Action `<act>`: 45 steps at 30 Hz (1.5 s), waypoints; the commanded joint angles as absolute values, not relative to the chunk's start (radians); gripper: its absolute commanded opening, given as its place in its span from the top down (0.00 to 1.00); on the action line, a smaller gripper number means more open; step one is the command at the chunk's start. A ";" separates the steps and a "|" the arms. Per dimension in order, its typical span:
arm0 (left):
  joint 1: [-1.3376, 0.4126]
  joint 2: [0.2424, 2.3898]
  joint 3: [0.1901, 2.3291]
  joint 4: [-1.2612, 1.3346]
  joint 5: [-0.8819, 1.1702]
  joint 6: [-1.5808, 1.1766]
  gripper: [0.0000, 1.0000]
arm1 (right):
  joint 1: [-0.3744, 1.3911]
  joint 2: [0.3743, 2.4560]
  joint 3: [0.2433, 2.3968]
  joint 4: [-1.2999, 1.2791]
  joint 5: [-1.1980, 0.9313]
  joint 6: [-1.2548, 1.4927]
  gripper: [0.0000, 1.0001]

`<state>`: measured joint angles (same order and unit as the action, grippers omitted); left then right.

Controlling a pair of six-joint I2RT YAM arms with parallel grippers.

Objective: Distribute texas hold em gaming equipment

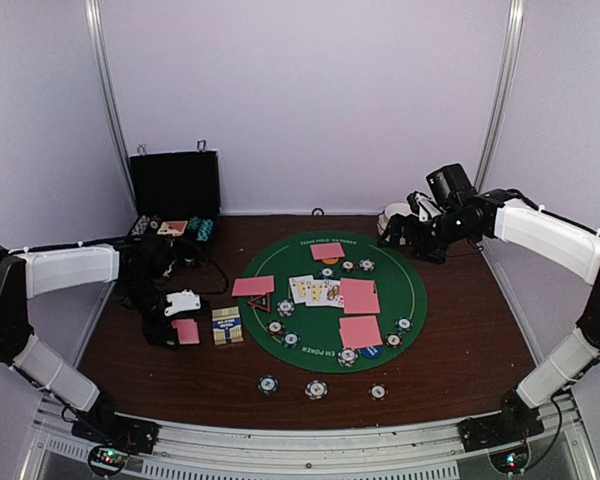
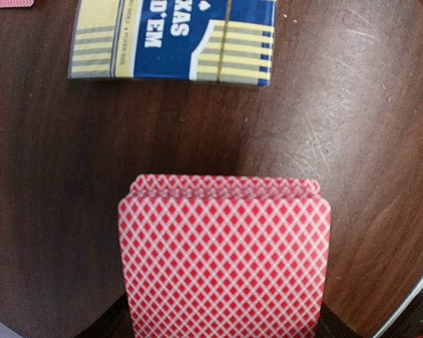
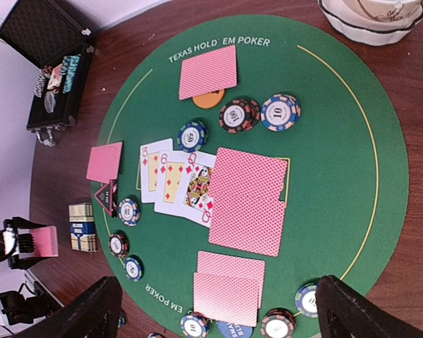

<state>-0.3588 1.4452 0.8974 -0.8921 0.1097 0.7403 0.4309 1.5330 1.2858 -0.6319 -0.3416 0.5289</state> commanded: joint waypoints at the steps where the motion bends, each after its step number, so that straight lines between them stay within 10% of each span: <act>1: -0.351 1.512 0.880 -0.738 0.103 0.775 1.00 | 0.437 1.457 1.270 -0.633 -0.317 0.555 0.00; 7: -0.351 1.601 0.875 -0.656 0.097 0.771 0.84 | 0.437 1.412 1.242 -0.652 -0.310 0.561 0.00; 11: -0.351 1.608 0.855 -0.654 0.101 0.775 0.05 | 0.437 1.378 1.218 -0.659 -0.288 0.558 0.01; 25: -0.259 1.356 1.036 -0.780 0.256 0.609 0.03 | 0.416 1.245 1.207 -0.732 0.021 0.490 0.01; 34: -0.051 1.265 0.761 -0.207 0.341 0.280 0.03 | 0.402 1.001 0.811 -0.371 0.696 0.336 0.01; 45: -0.014 1.440 0.458 0.586 0.281 0.094 0.02 | 0.311 1.031 0.415 0.229 0.833 0.101 0.01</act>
<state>-0.0250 1.3918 0.5125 0.1917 0.2939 0.1791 0.3439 1.0031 0.5163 -0.1169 0.7582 0.2070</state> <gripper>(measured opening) 0.976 0.995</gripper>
